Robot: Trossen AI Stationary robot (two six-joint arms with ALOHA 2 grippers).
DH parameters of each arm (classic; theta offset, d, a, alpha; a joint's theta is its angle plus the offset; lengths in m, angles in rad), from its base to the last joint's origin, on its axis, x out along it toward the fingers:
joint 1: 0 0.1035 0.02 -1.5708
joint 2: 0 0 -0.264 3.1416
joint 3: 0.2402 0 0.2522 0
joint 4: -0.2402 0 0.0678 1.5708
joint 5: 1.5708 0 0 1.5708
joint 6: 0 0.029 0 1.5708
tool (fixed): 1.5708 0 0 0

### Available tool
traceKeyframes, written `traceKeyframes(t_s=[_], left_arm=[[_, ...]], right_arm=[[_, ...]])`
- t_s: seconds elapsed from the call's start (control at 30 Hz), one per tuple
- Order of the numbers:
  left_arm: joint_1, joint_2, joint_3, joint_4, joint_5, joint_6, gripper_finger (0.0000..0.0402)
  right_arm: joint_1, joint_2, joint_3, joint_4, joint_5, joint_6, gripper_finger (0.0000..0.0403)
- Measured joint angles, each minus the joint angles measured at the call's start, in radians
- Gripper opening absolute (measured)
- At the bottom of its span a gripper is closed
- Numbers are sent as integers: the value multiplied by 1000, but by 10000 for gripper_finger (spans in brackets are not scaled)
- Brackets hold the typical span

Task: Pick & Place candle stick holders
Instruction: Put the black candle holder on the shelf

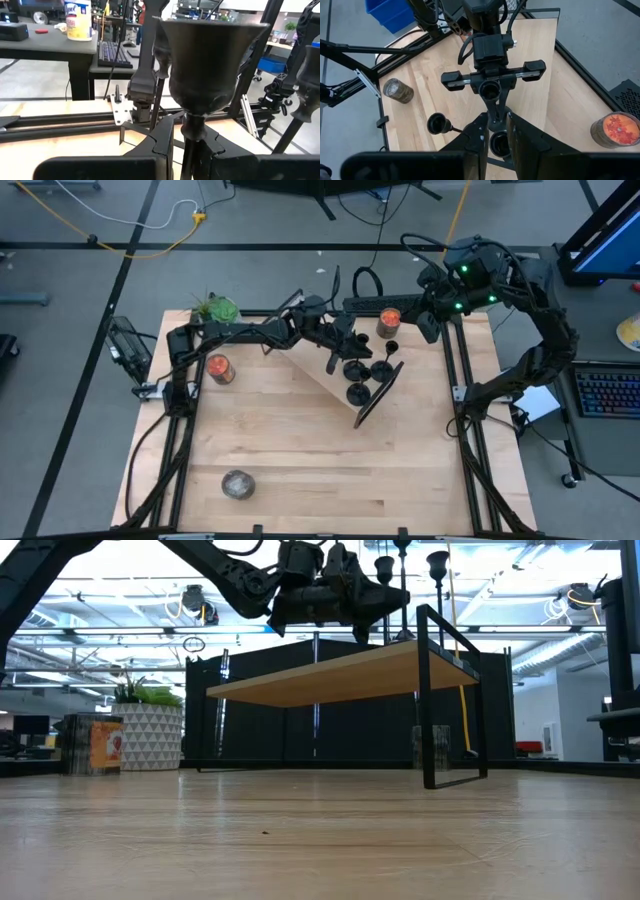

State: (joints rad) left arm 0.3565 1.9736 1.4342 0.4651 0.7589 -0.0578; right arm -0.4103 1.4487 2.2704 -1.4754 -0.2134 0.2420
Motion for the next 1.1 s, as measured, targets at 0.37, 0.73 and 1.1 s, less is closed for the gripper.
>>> traceKeyframes(t_s=[0.37, 0.73, 1.1], left_arm=[[2, -2, 0, -6, 27, -27, 43], [6, -5, 0, -83, 26, -40, 115], [25, -47, 0, -210, 35, -35, 178]], right_arm=[[0, -1, 0, 0, 0, -5, 59], [0, -1, 0, -2, 0, -19, 59], [0, -1, 0, -3, -1, -26, 59]])
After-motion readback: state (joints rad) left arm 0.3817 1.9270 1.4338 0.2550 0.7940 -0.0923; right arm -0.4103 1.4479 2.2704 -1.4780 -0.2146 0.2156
